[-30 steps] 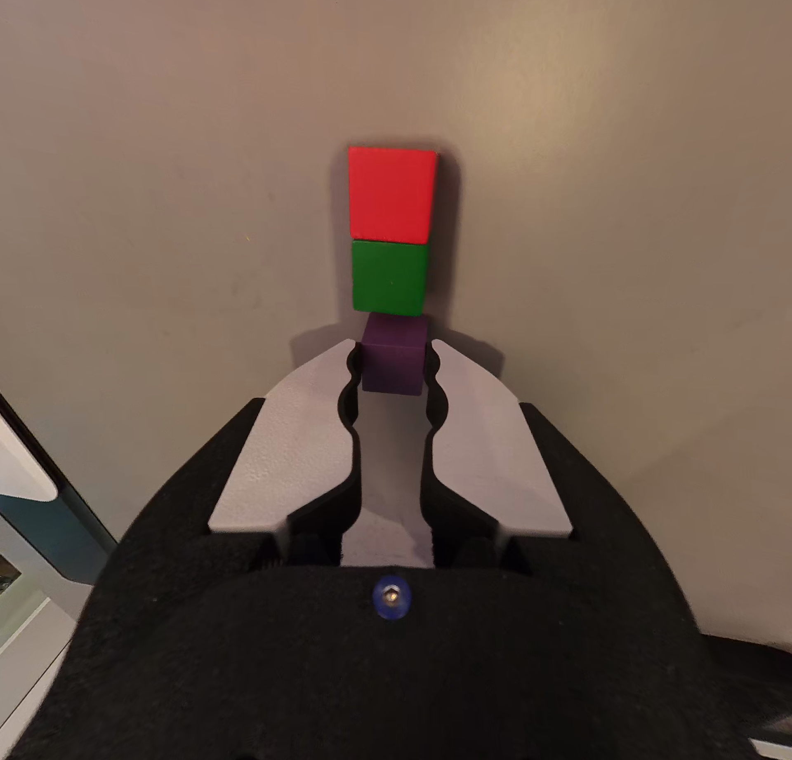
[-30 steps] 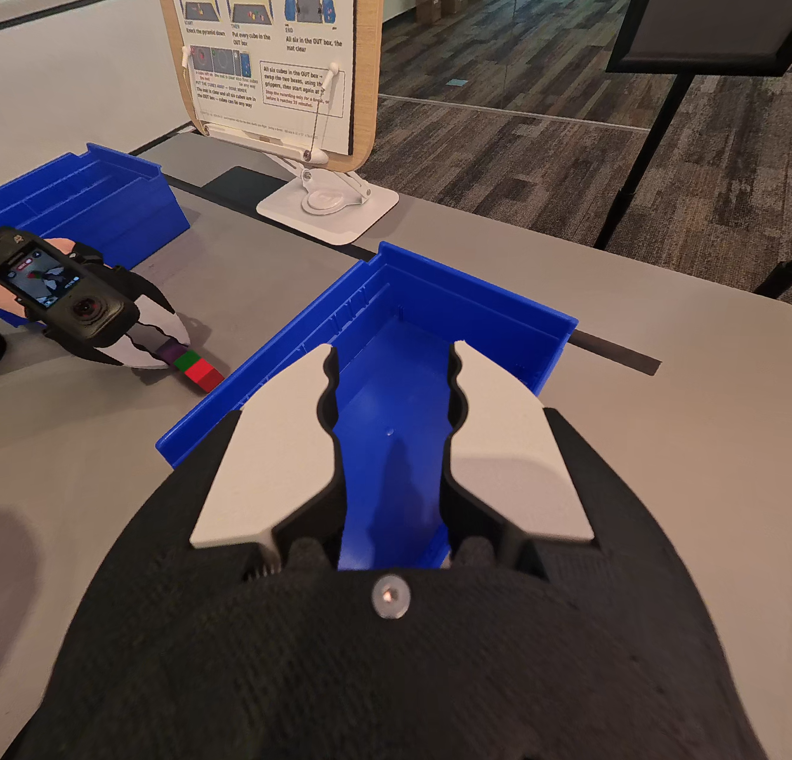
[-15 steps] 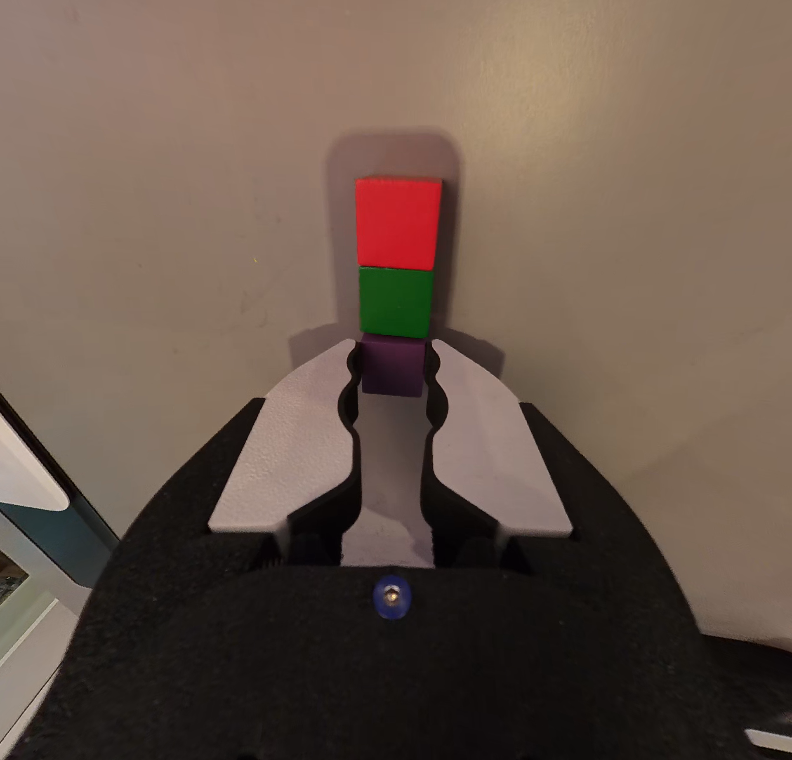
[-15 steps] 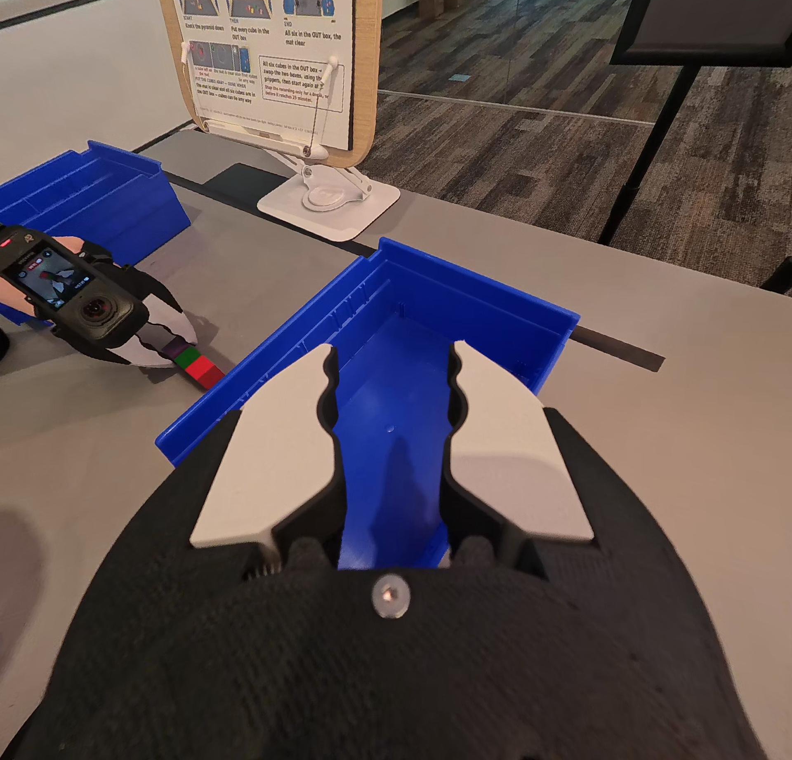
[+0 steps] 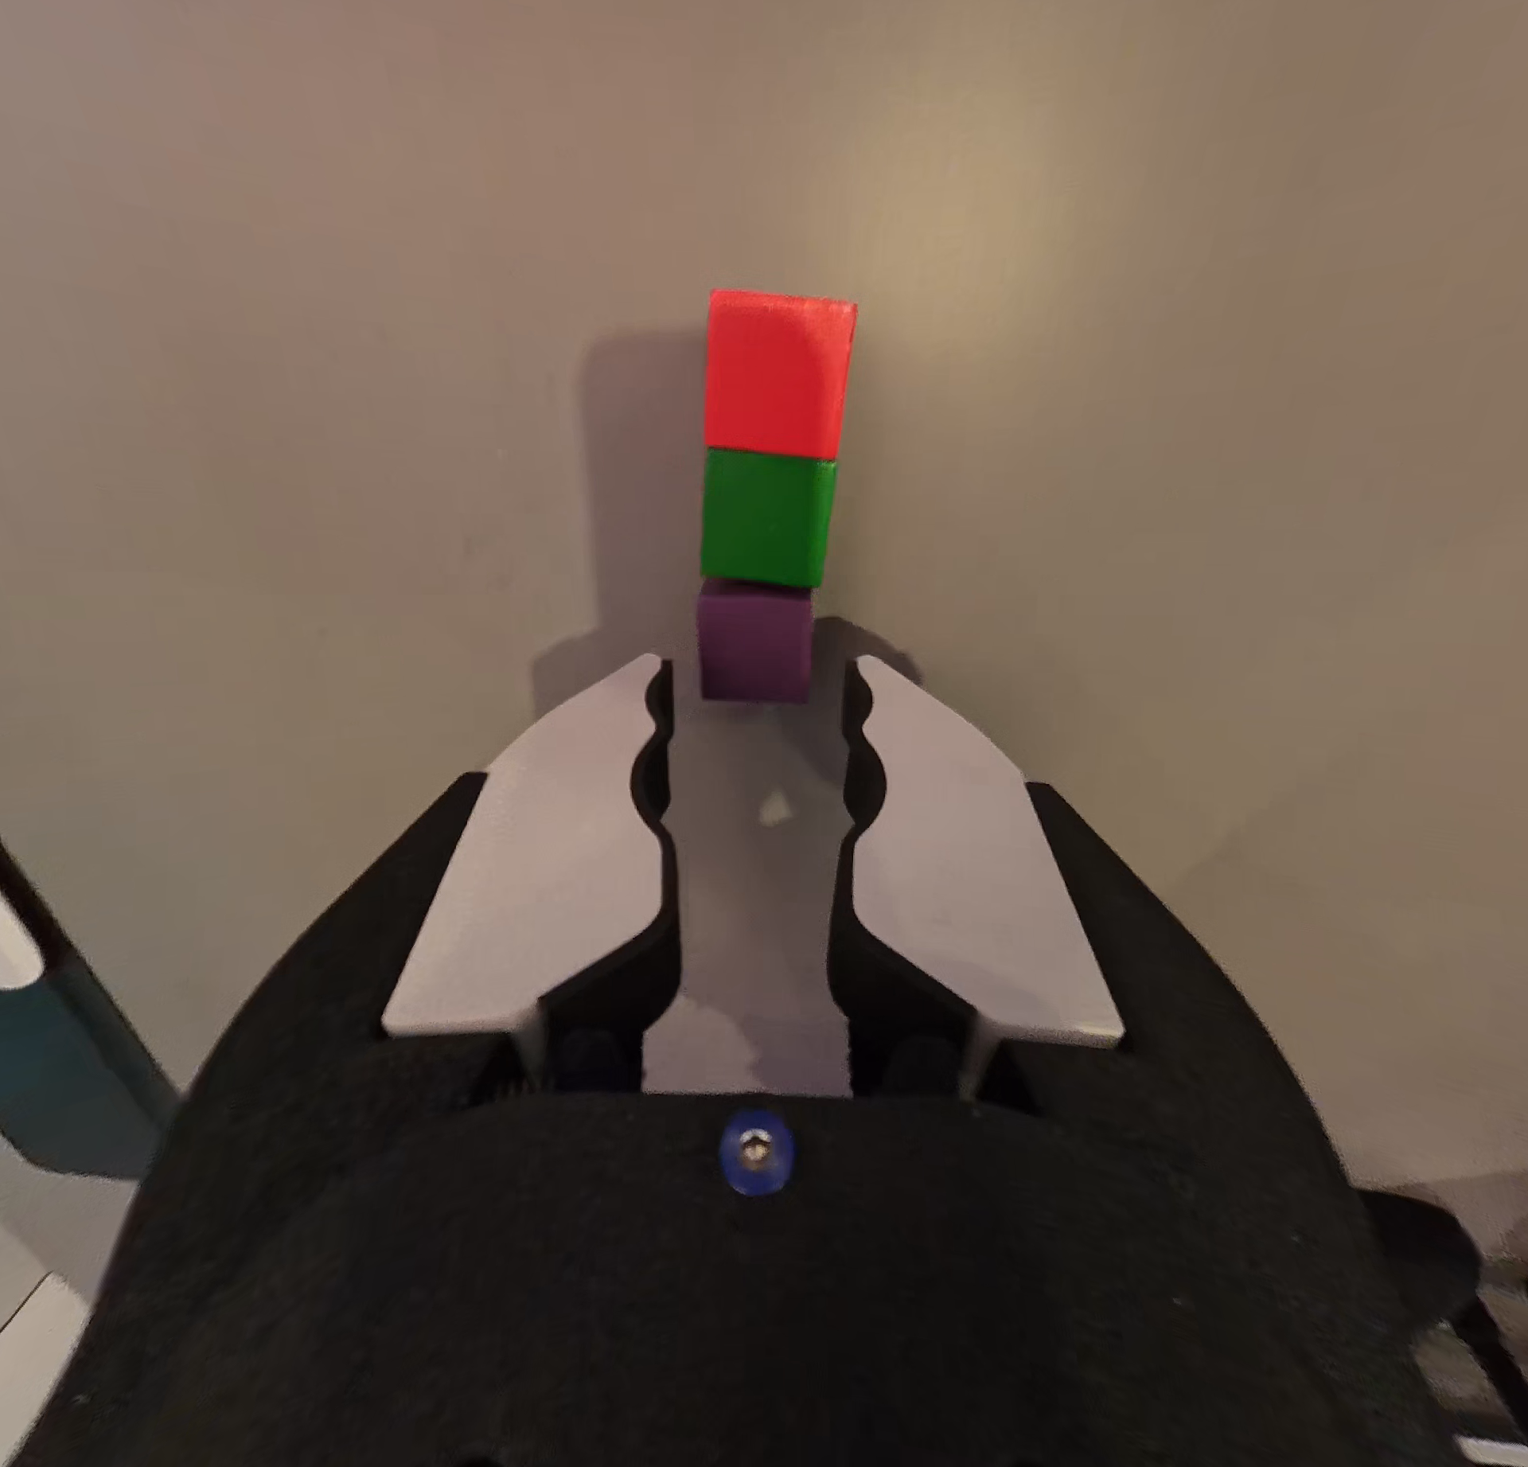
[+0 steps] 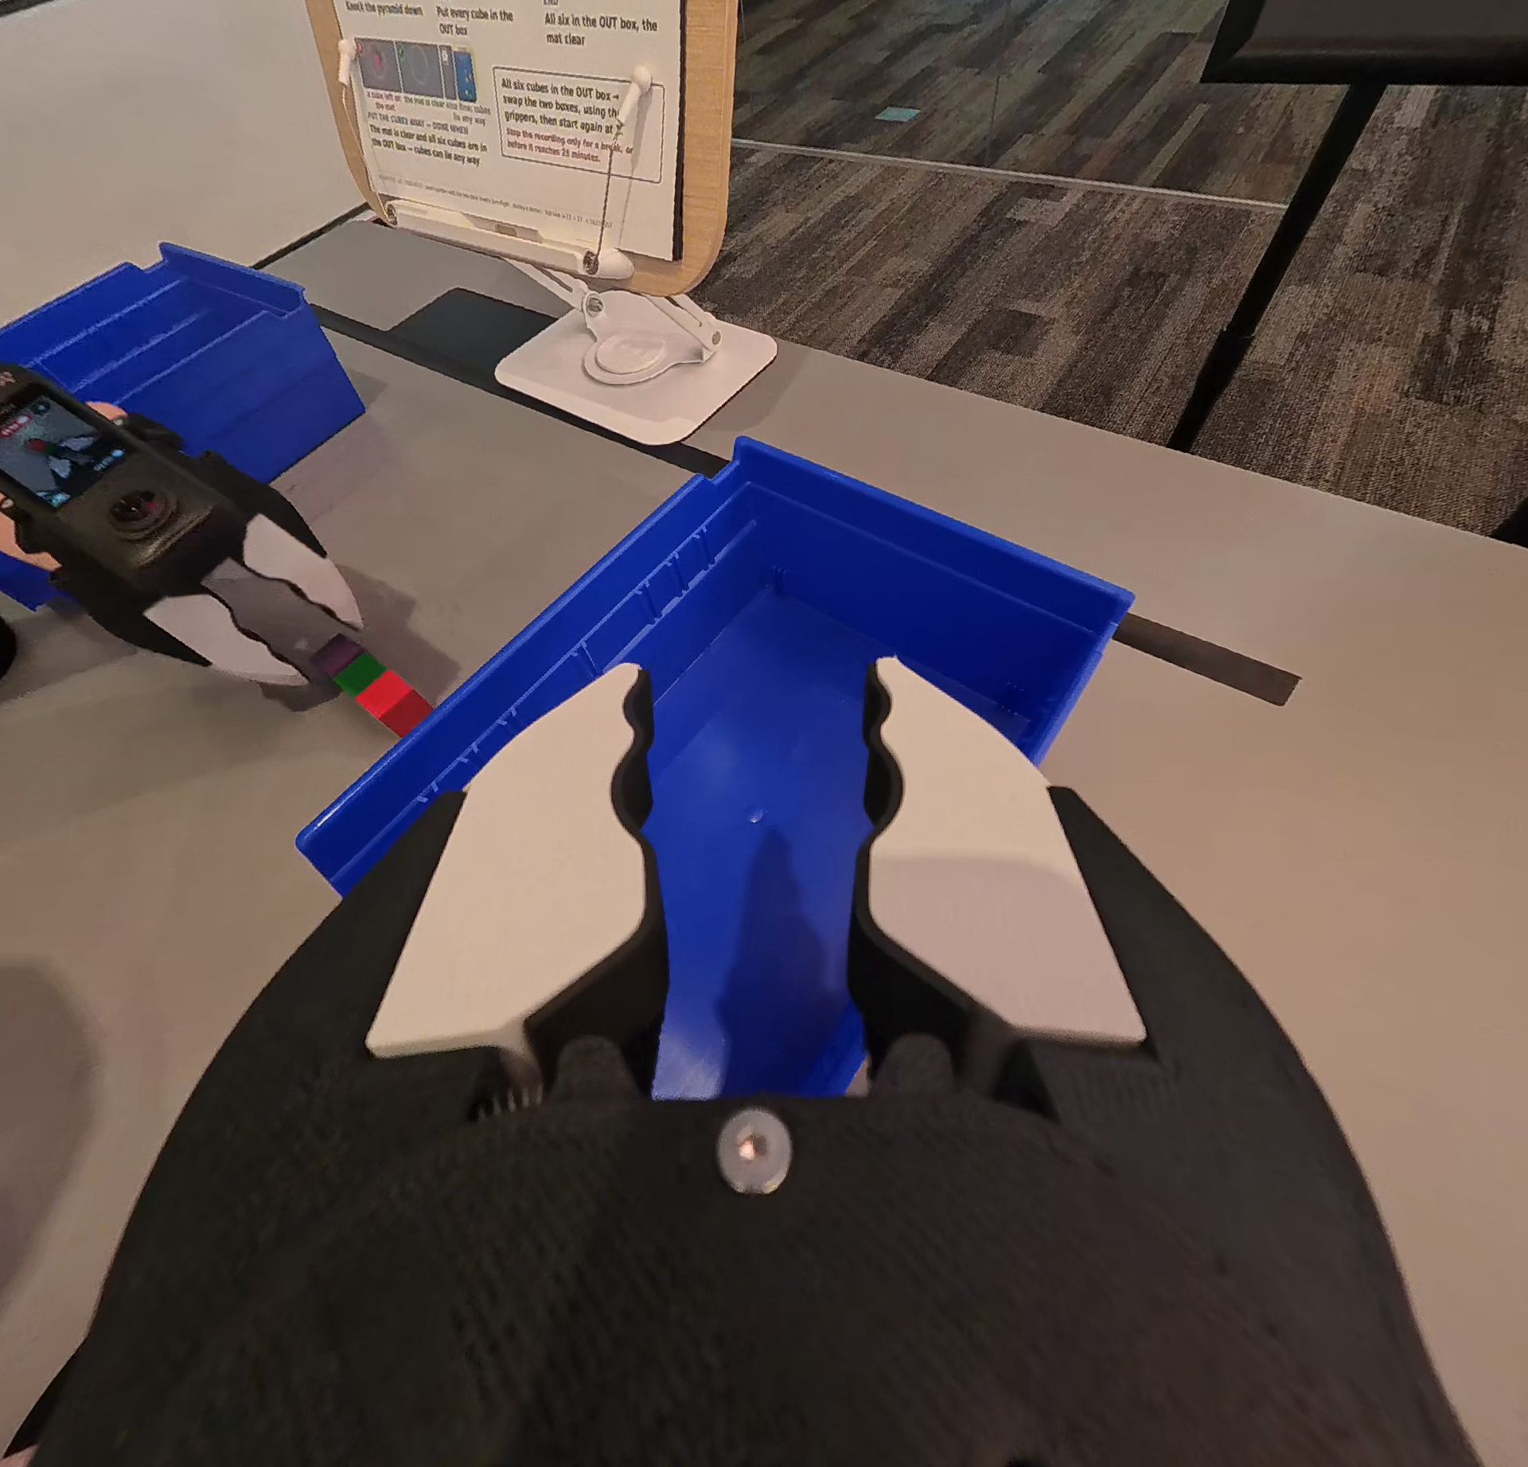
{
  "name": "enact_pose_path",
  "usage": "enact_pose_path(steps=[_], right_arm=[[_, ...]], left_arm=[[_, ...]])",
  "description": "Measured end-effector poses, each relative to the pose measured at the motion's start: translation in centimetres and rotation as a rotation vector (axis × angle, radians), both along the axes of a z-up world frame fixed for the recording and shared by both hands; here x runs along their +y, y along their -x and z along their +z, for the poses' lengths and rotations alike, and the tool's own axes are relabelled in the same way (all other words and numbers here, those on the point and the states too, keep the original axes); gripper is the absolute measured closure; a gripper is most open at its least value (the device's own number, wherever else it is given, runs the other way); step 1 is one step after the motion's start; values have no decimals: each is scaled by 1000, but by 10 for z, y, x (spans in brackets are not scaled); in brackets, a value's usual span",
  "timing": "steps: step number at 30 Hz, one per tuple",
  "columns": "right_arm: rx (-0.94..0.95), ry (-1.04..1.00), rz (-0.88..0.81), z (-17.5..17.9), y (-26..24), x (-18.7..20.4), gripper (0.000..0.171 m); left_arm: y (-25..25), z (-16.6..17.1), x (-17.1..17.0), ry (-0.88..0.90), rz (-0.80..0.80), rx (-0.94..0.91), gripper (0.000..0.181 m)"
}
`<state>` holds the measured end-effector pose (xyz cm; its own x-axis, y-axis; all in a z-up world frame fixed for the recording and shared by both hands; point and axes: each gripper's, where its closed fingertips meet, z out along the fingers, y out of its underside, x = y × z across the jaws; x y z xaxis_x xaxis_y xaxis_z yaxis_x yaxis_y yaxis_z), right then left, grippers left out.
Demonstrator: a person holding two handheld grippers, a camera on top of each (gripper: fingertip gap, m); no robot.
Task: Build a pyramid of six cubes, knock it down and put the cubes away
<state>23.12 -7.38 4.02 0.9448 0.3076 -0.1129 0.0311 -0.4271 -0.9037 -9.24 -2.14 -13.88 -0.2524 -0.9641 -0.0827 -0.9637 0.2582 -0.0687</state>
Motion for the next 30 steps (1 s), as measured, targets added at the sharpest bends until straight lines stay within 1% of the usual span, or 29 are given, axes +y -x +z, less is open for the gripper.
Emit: enact_pose_path(steps=[5,13,30], right_arm=[[-1,2,-1,0,0,0,121],[-4,15,-4,-4,-1,0,121],[-4,23,-3,-6,-2,1,121]], left_arm=[[5,-1,6,-20,0,-14,144],[0,-5,1,-3,-14,-27,147],[0,-11,2,-27,-57,4,154]])
